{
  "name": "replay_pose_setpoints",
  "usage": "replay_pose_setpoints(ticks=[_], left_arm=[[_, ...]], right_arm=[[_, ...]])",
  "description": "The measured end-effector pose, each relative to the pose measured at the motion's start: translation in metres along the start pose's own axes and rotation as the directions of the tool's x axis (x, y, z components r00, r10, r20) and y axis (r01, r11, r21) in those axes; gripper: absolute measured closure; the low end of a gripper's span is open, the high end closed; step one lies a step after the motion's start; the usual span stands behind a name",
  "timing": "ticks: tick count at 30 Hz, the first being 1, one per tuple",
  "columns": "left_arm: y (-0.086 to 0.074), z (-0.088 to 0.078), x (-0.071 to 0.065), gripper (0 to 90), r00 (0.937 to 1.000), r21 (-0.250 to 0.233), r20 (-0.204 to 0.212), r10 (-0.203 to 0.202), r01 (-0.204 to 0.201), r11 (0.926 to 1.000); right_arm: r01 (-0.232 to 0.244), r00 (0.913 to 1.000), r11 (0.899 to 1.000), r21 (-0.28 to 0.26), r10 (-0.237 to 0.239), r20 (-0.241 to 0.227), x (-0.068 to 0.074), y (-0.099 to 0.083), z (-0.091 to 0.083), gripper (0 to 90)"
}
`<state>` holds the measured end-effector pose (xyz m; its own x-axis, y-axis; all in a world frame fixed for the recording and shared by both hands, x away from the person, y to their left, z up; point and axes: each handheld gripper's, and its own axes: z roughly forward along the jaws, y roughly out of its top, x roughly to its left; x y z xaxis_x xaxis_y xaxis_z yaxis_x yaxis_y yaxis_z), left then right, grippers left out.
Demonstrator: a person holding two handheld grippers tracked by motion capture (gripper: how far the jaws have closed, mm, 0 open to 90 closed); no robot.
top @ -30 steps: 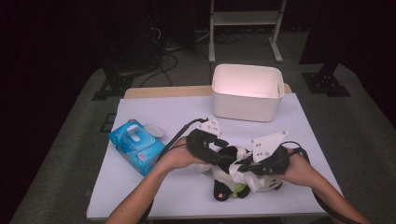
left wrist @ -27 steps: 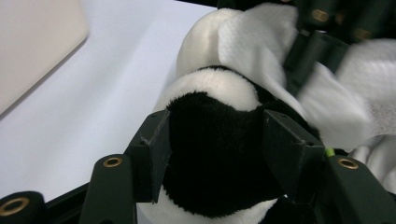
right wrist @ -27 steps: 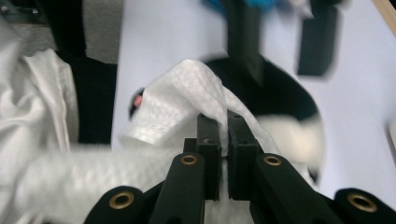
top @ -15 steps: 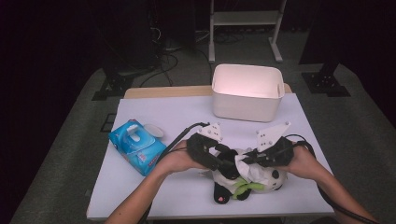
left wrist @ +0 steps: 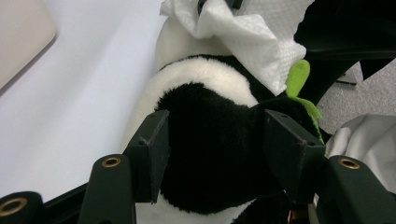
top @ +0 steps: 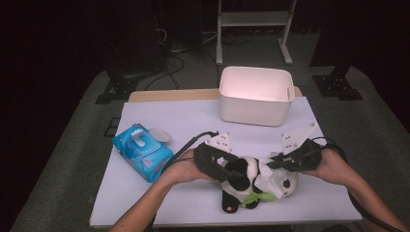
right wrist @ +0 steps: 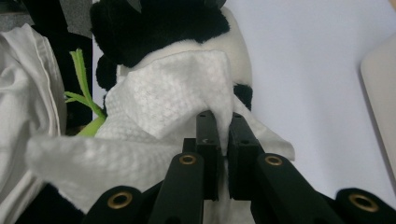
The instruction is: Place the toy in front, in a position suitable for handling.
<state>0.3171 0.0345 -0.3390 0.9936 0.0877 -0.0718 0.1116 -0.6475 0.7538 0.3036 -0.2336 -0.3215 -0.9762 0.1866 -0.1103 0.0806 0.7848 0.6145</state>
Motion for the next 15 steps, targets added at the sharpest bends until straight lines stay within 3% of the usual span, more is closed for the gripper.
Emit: replay_pose_setpoints(ticks=[4, 6, 9, 15], left_arm=[[0.001, 0.002, -0.001, 41.3, 0.9999, 0.003, 0.01, 0.0, 0.0, 1.0], [0.001, 0.002, -0.003, 41.0, 1.0, 0.021, 0.005, 0.006, -0.006, 0.9998], [-0.002, 0.002, -0.004, 41.0, 1.0, 0.013, 0.009, 0.0, 0.0, 0.9999], [-0.004, 0.002, -0.006, 41.1, 0.9998, 0.005, 0.016, 0.011, -0.011, 0.9999]], right_arm=[[0.012, 0.9996, 1.0, -0.02, -0.012, -0.026, 0.001, 0.01, 0.012, 84.4], [0.037, 0.998, 0.999, -0.035, -0.038, -0.05, 0.003, 0.024, 0.027, 84.3], [0.034, 0.9969, 0.996, -0.082, -0.04, -0.068, 0.002, 0.033, 0.03, 84.3], [0.049, 0.9946, 0.995, -0.091, -0.057, -0.087, 0.005, 0.037, 0.034, 83.7]])
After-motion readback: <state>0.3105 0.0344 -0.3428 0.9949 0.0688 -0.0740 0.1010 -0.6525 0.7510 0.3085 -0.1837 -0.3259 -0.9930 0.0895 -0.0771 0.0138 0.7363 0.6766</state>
